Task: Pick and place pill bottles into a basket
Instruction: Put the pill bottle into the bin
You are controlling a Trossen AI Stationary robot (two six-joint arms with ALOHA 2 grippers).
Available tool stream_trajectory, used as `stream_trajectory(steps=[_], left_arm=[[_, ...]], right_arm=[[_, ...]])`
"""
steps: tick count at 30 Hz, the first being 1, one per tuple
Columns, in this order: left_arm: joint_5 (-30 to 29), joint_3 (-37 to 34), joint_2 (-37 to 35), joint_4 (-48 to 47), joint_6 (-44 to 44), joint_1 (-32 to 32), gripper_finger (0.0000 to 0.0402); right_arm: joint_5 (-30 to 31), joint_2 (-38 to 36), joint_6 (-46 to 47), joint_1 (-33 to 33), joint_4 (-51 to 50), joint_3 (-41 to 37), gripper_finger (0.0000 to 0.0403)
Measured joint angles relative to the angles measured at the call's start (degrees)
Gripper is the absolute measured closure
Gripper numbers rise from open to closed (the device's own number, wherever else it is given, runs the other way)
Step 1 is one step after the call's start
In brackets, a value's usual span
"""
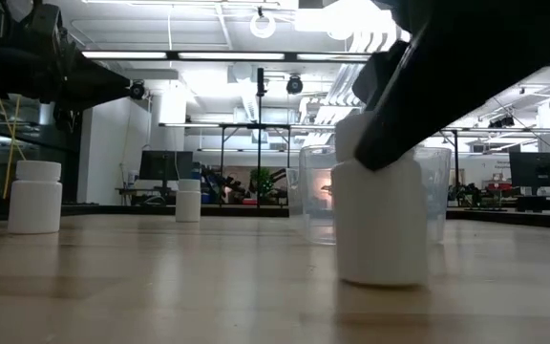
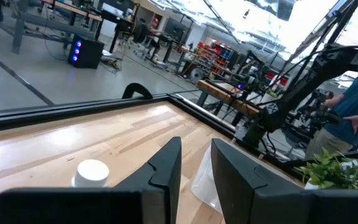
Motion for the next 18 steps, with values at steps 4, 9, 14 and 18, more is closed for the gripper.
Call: stream_trajectory(steps=[4,9,14,18], left_arm=[[-0.2,0.0,0.0,0.0,0.0,0.0,0.0277],[-0.4,0.0,0.0,0.0,0.0,0.0,0.0277],[-0.5,0.0,0.0,0.0,0.0,0.0,0.0277],[-0.6,0.0,0.0,0.0,0.0,0.0,0.0277]], right_arm=[[-0.4,-0.1,1.1,0.0,-0.9,0.1,0.0253],[-1.0,-0.1,7.5,-0.3,-1.4,0.3,0.0253],[-6.1,0.0,11.1,-1.6,-5.8,3.4,0.0253],[-0.9,0.2,7.7,-1.9,-12.1,9.0,0.0253]])
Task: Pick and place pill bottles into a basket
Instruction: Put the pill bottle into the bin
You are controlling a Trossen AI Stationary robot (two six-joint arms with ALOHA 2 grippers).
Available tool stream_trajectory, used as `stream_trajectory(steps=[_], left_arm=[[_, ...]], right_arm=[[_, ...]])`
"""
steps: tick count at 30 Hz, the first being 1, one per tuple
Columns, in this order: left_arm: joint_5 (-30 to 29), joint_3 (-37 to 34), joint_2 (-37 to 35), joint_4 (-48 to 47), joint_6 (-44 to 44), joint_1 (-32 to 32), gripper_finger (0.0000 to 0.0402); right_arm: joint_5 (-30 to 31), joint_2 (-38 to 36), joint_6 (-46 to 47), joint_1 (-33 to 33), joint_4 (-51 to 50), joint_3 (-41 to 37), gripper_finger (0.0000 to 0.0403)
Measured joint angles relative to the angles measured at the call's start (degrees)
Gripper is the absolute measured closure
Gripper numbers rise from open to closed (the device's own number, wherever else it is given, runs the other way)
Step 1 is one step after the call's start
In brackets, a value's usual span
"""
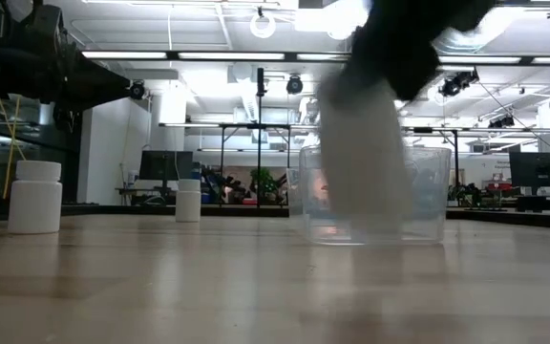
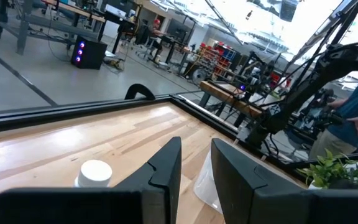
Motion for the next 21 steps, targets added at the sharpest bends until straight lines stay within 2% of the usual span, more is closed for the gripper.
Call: stream_trajectory(steps=[9,13,21], left_arm=[[0.0,0.0,0.0,0.0,0.0,0.0,0.0277],[0.0,0.0,0.0,0.0,0.0,0.0,0.0277],[0.1,0.0,0.0,0.0,0.0,0.0,0.0277]], right_arm=[[9.0,-0.1,-3.2,-2.6,-19.6,12.9,0.0254],[11.8,-0.2,0.6,-4.8,-31.6,17.3,0.0255],[13.7,-3.7,-5.4,-10.8,-30.7,18.1,0.0255]])
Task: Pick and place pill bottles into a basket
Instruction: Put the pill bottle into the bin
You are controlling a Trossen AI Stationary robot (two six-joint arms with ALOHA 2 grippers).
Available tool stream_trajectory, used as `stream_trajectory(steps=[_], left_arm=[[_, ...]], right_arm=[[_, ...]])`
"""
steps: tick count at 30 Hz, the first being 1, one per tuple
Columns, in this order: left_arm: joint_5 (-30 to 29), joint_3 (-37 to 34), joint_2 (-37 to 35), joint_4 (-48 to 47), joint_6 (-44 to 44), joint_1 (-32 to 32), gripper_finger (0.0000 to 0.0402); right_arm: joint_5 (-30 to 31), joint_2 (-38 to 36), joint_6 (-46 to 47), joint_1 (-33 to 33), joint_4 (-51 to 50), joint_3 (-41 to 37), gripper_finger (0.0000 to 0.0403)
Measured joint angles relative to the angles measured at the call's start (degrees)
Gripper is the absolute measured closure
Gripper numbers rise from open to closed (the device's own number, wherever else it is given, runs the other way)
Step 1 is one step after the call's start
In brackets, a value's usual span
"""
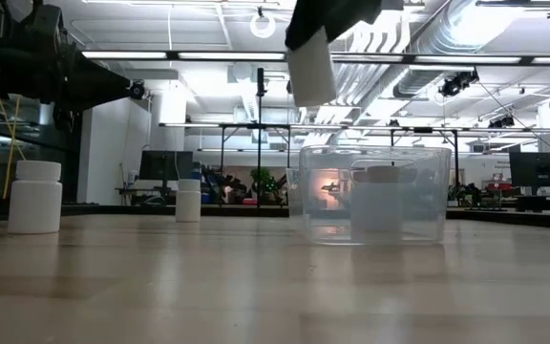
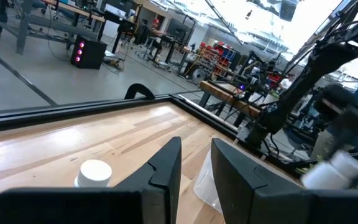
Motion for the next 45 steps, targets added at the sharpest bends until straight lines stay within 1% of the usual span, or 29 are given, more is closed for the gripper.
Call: stream_trajectory(steps=[3,5,8,11,12,14,16,19,23,28,31,33,36,38,39,43,45], left_arm=[[0.0,0.0,0.0,0.0,0.0,0.0,0.0277],[0.0,0.0,0.0,0.0,0.0,0.0,0.0277],[0.0,0.0,0.0,0.0,1.1,0.0,0.0277],[0.3,0.0,0.0,0.0,2.9,0.0,0.0277],[0.3,0.0,0.0,0.0,3.8,0.0,0.0277],[0.3,0.0,0.0,0.0,5.4,0.0,0.0277],[0.3,0.0,0.0,0.0,5.8,0.0,0.0277],[0.3,0.0,0.0,0.0,5.7,0.0,0.0277],[0.2,0.0,0.0,0.0,5.6,0.0,0.0277],[0.2,0.0,0.0,0.0,5.6,0.0,0.0277],[0.1,0.0,0.0,0.0,5.6,0.0,0.0277],[-0.2,0.0,0.0,0.0,5.7,0.0,0.0277],[-0.9,0.0,0.0,0.0,6.6,0.0,0.0277],[-1.0,0.0,0.0,0.0,7.1,0.0,0.0277],[-1.0,0.0,0.0,0.0,7.2,0.0,0.0277],[-1.0,0.0,0.0,0.0,7.1,0.0,0.0277],[-1.0,0.0,0.0,0.0,7.1,0.0,0.0277]], right_arm=[[-0.6,-0.5,-4.8,-4.4,1.1,0.0,0.0255],[-3.3,-0.6,-7.9,-7.8,3.4,0.0,0.0255],[-7.8,-0.6,-11.8,-12.1,8.4,0.0,0.0255],[-10.8,-0.8,-14.9,-14.9,16.8,0.0,0.0255],[-10.7,-1.1,-15.8,-15.4,19.7,0.0,0.0255],[-8.6,-2.4,-16.8,-15.7,24.0,0.0,0.0255],[-6.1,-3.9,-16.9,-15.7,25.9,0.0,0.0255],[-4.2,-6.5,-15.6,-15.9,24.5,0.0,0.0255],[-2.4,-8.6,-10.4,-14.9,18.0,0.0,0.0255],[-6.5,-8.1,1.8,-10.1,6.7,0.0,0.0255],[-3.8,-8.0,5.6,-7.1,2.0,0.0,0.0255],[-3.2,-8.0,7.5,-6.2,-0.1,0.0,0.0255],[-3.2,-8.0,7.9,-6.1,0.2,0.0,0.0255],[-3.4,-8.0,5.0,-6.7,3.1,0.0,0.0255],[-4.4,-7.9,2.8,-7.3,5.4,0.0,0.0255],[-11.3,-7.7,-3.8,-10.9,14.4,0.0,0.0255],[-13.3,-7.7,-6.0,-12.2,18.9,0.0,0.0255]])
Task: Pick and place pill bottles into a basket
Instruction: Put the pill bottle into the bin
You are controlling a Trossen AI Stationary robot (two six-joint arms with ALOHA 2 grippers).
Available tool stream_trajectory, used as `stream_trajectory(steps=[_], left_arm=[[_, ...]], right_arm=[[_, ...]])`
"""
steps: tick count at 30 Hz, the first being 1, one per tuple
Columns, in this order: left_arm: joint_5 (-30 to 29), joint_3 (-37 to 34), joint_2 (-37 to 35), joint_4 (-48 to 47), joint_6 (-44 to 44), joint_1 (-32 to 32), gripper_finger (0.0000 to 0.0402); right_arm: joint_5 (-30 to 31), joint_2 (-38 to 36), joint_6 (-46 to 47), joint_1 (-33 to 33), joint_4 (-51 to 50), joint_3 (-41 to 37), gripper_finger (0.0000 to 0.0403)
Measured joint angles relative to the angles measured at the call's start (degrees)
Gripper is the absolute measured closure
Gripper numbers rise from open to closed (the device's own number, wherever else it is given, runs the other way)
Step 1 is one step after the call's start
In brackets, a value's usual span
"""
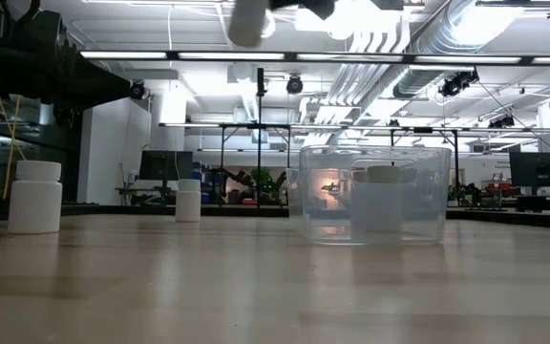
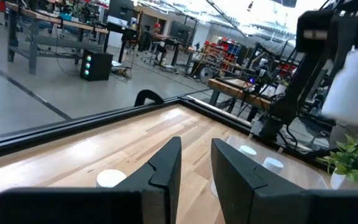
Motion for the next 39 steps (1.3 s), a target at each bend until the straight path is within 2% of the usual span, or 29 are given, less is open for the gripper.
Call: stream_trajectory(steps=[2,7,12,15,20,24,28,31,35,39], left_arm=[[0.0,0.0,0.0,0.0,0.0,0.0,0.0277],[0.0,0.0,0.0,0.0,0.0,0.0,0.0277],[0.0,0.0,0.0,0.0,0.0,0.0,0.0277],[0.0,0.0,0.0,0.0,0.0,0.0,0.0277],[-0.5,0.0,0.0,0.0,0.0,0.0,0.0277],[-2.7,0.0,0.0,-0.1,0.0,0.0,0.0277],[-4.7,0.0,0.0,-0.1,0.0,0.0,0.0277],[-5.6,0.0,0.0,-0.1,0.0,0.0,0.0277],[-5.6,0.0,0.0,-0.1,-0.1,0.0,0.0277],[-5.8,0.0,0.0,-0.1,-0.1,0.0,0.0277]], right_arm=[[-1.7,0.0,-1.3,-0.9,6.2,0.0,0.0255],[-10.8,-0.1,-3.5,-1.3,37.2,-9.1,0.0255],[-11.2,0.2,2.2,-2.7,46.4,-22.8,0.0255],[-10.7,-1.0,4.2,-3.0,50.5,-28.4,0.0255],[-6.3,-6.7,5.0,-2.2,46.1,-33.1,0.0255],[-1.8,-13.5,3.9,-1.5,32.8,-33.9,0.0255],[-1.4,-18.6,5.6,-1.1,19.6,-33.8,0.0255],[-0.7,-20.1,8.7,0.5,12.4,-33.8,0.0255],[0.3,-20.3,12.0,4.0,8.3,-33.8,0.0255],[4.8,-19.5,16.6,7.9,2.0,-33.8,0.0255]])
